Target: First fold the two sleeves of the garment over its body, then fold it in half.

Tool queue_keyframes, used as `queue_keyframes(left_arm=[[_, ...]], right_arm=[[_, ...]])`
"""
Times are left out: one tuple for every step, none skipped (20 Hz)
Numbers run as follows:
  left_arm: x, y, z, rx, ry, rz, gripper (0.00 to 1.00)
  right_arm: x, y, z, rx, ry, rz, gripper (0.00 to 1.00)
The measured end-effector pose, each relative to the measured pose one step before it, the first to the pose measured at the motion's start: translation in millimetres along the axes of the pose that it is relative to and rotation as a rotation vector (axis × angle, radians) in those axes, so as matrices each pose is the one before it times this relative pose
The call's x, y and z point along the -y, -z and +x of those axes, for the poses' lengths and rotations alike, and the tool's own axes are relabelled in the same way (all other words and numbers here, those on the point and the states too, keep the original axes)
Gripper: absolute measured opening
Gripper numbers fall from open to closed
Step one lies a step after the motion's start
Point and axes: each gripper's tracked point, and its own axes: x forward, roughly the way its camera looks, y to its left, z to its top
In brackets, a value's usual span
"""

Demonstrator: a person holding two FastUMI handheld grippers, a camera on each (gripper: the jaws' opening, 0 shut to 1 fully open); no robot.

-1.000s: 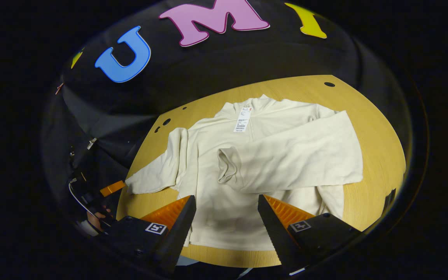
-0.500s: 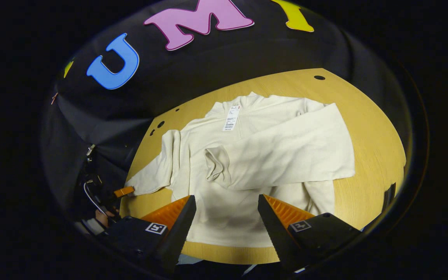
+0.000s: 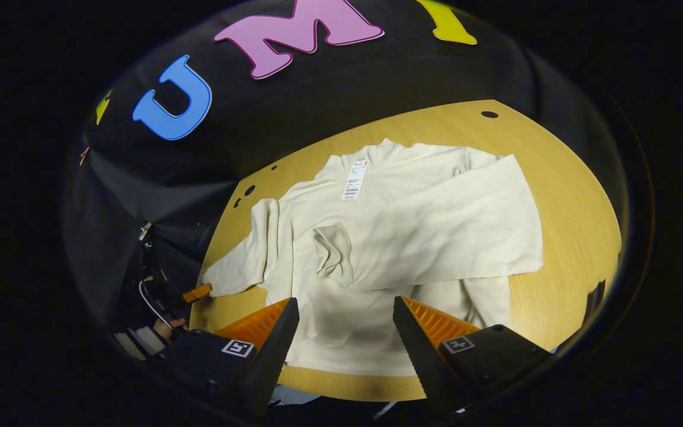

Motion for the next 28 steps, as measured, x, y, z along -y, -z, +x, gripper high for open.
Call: queue_keyframes(left_arm=[[-0.50,-0.53,0.08,0.00242,0.00352,-0.00695,0.22],[0.60,-2.42,-1.00,-0.00345,0.00030,-0.02128,0.17],[0.34,0.08,-1.07,0.00221,0.00173,-0.01346,0.14],[1.84,-0.16,-2.13,-0.00137,0.00102,-0.01033,0.11],[2.23,0.82,-3.55,0.00234,0.00345,-0.00802,0.10],[5.33,-0.19,-7.32,0.00754,0.00288,0.00028,0.10],[3.68,-1.91,-7.40,0.01125,-0.00085,0.00161,0.09],[4.66,-3.21,-6.92,0.01188,-0.00074,-0.00107,0.09],[7.25,-3.93,-8.40,0.01488,0.00318,-0.00638,0.09],[15.19,-5.03,-12.42,0.02089,0.01713,-0.01318,0.10],[10.44,-4.28,-7.23,0.01619,0.00894,-0.00158,0.05],[10.43,-4.83,-7.88,0.01404,0.00892,0.00777,0.09],[11.73,-5.76,-7.47,0.01401,0.01185,0.01215,0.09],[13.21,-5.79,-7.48,0.01531,0.01225,0.01184,0.09],[15.69,-5.53,-5.76,0.01391,0.01935,0.00866,0.09],[15.66,-4.89,-4.41,0.00939,0.02006,0.00803,0.09],[14.35,-4.21,-3.53,0.00813,0.02044,0.00883,0.09],[15.80,-3.63,-3.20,0.00459,0.02451,0.00654,0.09],[16.08,-2.17,-1.98,0.00334,0.02430,0.00709,0.09],[14.27,-2.45,-1.89,0.00010,0.01817,0.00933,0.09],[14.59,-2.03,-0.24,0.00028,0.01790,0.00991,0.09],[15.04,-1.64,-1.11,0.00104,0.01885,0.01104,0.09],[18.94,-0.34,1.12,-0.00048,0.02401,0.01221,0.09],[19.14,1.59,2.19,-0.00628,0.02351,0.01104,0.09],[15.68,1.86,2.56,-0.00719,0.02094,0.01158,0.09],[12.12,1.30,2.82,-0.00491,0.01479,0.00872,0.09],[10.73,0.35,2.44,-0.00374,0.01090,0.00763,0.09],[13.41,1.19,5.04,-0.00624,0.01431,0.00520,0.09]], right_arm=[[2.72,1.41,-2.68,-0.00427,0.00016,-0.00541,0.98],[4.15,0.98,-2.46,-0.00357,0.00163,-0.00457,0.98],[3.98,0.95,-2.32,-0.00552,-0.00012,-0.00057,0.98],[4.11,-0.14,-1.83,-0.00225,0.00138,0.00133,0.98],[4.34,0.22,-1.56,-0.00423,0.00161,0.00166,0.98],[5.15,0.39,-1.40,-0.00176,0.00198,0.00163,0.98],[6.15,-1.41,-1.36,-0.00102,0.00011,0.00420,0.98],[5.38,-0.56,-0.93,-0.00062,0.00079,0.00472,0.98],[4.84,-1.45,-1.20,0.00173,-0.00044,0.00504,0.98],[7.02,-1.57,-1.19,0.00122,-0.00059,0.00713,0.98],[5.65,-1.51,-1.44,0.00332,0.00049,0.00353,0.98],[5.40,-1.21,-0.82,0.00109,0.00147,0.00388,0.98],[4.84,-0.81,-1.14,0.00063,0.00106,0.00414,0.98],[5.46,-1.54,-1.40,0.00105,0.00069,0.00417,0.98],[4.65,-1.16,-1.55,0.00173,0.00033,0.00463,0.98],[3.35,-1.24,0.14,0.00198,0.00060,0.00551,0.98],[3.78,-1.06,-1.80,0.00299,-0.00130,0.00627,0.98],[3.55,-1.35,-1.72,0.00351,-0.00012,0.00504,0.98],[3.77,-0.99,-1.38,0.00361,-0.00052,0.00305,0.98],[3.42,-0.97,-1.42,0.00255,0.00015,0.00393,0.98],[3.09,-0.70,-1.50,0.00281,-0.00077,0.00517,0.98],[3.54,0.25,-1.25,0.00164,0.00125,0.00452,0.98],[5.96,0.60,-1.82,0.00104,0.00210,0.00311,0.98],[3.65,0.67,-0.79,-0.00142,0.00205,0.00409,0.98],[6.11,1.76,-1.59,-0.00129,0.00185,0.00907,0.98],[3.62,0.07,-1.58,-0.00045,0.00045,0.00617,0.98],[2.94,0.67,-0.55,-0.00149,0.00045,0.00491,0.98],[5.27,0.28,-0.97,-0.00108,0.00182,0.00377,0.98]])
